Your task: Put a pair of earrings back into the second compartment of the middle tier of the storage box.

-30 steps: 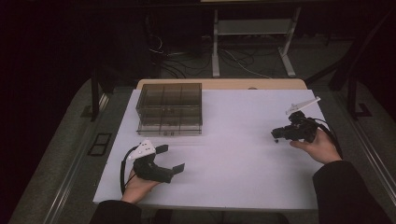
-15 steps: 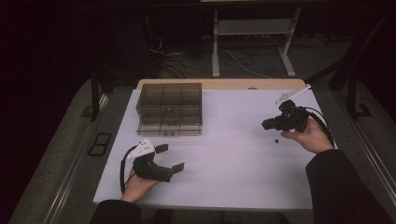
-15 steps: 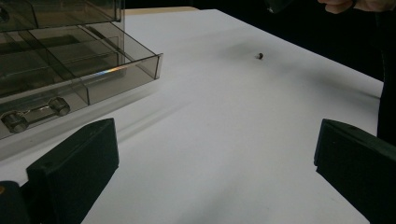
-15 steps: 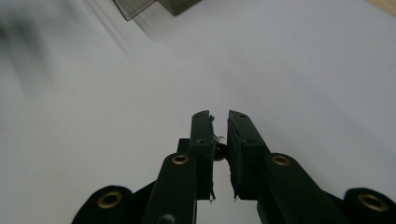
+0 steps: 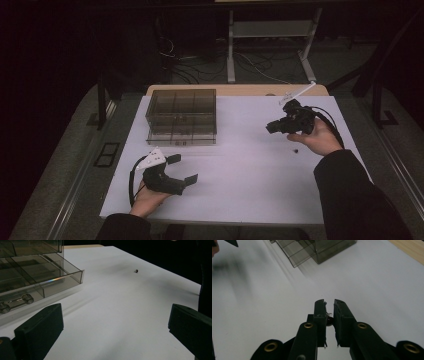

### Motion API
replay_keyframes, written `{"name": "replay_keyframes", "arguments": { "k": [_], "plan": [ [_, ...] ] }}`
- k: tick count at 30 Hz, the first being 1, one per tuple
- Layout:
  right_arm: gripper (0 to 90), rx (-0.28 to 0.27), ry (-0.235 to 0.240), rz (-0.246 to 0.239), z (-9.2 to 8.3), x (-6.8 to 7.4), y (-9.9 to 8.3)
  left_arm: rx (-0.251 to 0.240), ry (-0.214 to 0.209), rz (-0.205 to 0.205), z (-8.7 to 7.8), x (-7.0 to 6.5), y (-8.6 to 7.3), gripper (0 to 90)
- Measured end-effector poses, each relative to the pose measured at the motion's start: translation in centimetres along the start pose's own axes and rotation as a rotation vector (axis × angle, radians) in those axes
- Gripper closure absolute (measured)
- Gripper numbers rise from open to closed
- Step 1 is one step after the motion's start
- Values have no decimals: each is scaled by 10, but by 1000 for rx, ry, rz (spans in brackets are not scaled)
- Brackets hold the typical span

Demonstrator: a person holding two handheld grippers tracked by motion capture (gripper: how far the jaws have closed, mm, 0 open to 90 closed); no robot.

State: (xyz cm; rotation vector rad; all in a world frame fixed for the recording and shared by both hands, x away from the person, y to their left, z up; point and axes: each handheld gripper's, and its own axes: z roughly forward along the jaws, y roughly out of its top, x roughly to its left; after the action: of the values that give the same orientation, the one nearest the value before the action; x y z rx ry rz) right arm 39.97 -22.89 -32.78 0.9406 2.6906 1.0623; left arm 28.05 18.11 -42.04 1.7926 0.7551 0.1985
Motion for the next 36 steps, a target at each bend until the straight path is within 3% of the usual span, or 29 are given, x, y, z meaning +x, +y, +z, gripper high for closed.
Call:
{"name": "replay_keyframes", "arguments": {
  "k": [11,22,23,36],
  "plan": [
    [798,-8,34,-42,13,16,29,-2,-4,-3,0,0,0,0],
    [798,4,71,-124,39,33,60,-3,-6,-4,-1,0,0,0],
    [798,3,77,-112,41,36,63,-4,-6,-5,-1,0,0,0],
    [798,19,103,-178,67,52,97,-13,-13,-10,-2,0,1,0]
  ]
}}
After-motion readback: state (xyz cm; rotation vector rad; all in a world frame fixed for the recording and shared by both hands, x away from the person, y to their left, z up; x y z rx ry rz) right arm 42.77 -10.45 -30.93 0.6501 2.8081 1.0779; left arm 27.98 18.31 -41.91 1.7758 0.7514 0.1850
